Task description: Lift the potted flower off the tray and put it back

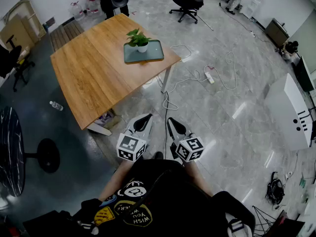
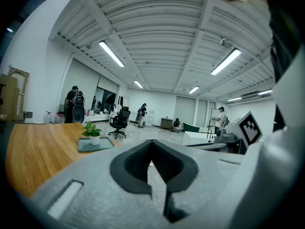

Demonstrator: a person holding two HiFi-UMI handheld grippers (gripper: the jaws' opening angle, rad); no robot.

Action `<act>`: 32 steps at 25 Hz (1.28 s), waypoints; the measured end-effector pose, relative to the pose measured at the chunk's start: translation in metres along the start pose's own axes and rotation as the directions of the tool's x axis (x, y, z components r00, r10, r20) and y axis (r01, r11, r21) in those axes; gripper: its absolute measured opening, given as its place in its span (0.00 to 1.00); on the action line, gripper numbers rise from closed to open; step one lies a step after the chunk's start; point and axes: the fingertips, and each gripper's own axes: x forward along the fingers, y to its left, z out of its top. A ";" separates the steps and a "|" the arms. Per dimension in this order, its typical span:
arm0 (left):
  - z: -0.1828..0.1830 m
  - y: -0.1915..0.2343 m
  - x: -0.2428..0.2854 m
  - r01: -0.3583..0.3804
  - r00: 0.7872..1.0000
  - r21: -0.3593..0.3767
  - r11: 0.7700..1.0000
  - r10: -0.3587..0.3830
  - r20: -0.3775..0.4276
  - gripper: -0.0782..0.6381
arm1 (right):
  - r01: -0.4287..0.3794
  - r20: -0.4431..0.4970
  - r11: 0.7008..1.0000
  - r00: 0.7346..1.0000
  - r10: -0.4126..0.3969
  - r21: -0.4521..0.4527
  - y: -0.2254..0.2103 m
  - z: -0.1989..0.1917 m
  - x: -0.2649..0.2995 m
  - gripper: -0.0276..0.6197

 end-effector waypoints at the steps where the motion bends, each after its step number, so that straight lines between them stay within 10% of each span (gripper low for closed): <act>1: 0.000 0.003 -0.001 -0.006 1.000 -0.002 1.000 0.006 0.003 0.10 | 0.001 0.001 1.000 1.000 -0.001 -0.002 -0.001 0.000 0.001 0.04; 32: -0.018 0.092 -0.039 -0.065 0.998 -0.101 0.993 0.063 -0.025 0.10 | -0.016 -0.017 0.999 1.000 0.017 0.042 0.032 -0.018 0.067 0.05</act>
